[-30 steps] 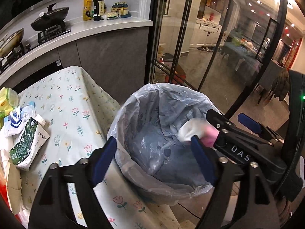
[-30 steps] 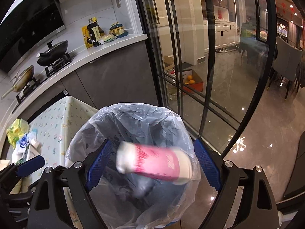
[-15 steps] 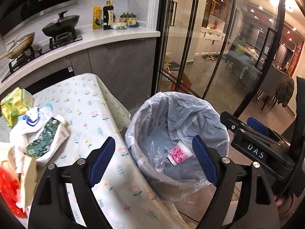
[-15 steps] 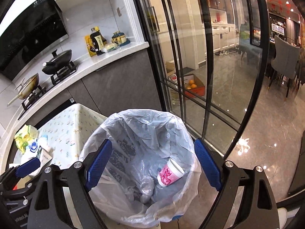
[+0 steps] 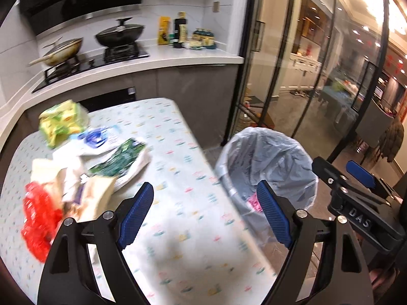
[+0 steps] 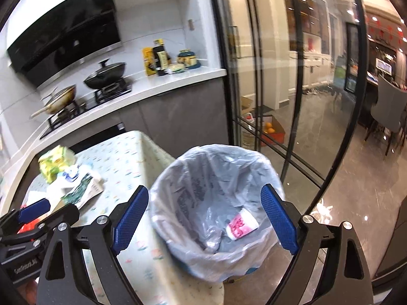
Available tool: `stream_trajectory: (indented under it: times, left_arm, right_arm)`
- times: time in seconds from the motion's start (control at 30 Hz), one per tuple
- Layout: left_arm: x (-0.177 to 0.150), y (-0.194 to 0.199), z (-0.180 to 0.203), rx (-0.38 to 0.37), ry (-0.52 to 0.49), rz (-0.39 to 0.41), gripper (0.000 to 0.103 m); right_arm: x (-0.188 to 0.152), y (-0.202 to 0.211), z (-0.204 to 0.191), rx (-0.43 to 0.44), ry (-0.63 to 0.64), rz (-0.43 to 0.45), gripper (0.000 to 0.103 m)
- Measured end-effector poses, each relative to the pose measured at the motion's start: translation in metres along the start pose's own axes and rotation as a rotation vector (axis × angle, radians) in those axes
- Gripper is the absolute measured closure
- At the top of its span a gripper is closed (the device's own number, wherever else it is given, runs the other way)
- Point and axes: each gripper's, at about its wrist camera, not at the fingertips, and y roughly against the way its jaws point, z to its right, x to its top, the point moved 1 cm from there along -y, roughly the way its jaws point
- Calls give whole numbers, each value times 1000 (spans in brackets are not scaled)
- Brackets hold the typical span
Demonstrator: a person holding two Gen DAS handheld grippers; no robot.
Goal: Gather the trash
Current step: 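Move both open grippers back over the trash pile, then grasp the cream paper bag with the right gripper while the left gripper grasps the red plastic bag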
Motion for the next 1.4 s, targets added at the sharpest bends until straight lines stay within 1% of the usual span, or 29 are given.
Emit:
stream_trajectory:
  times: [0.2,0.5,0.63,0.73,1.0,1.2,1.33,1.4]
  left_arm:
    - [-15,21,-43,50,54,4,24]
    - [-38,46,-112,120,125,9,24]
    - [-48,55,-139,152,154,9,24]
    - [-56,59,-157,189,165,7,24]
    - [-82,65,-210,239,234,-29,24]
    - [-96,60,-238,263,276,-62,22]
    - [-101,56,-247,265,282,-69,22]
    - [-102,54,-250,263,280,-73,22]
  right_arm:
    - [-16,14,-46,48,59,-11,16]
    - [-42,21,-111,104,123,-55,16]
    - [-51,23,-133,123,137,-69,16]
    - [-58,23,-149,136,147,-80,16]
    - [-74,20,-191,164,188,-104,16]
    - [-77,9,-208,197,174,-135,16]
    - [-72,1,-222,212,171,-136,16]
    - [-70,-6,-228,222,160,-151,16]
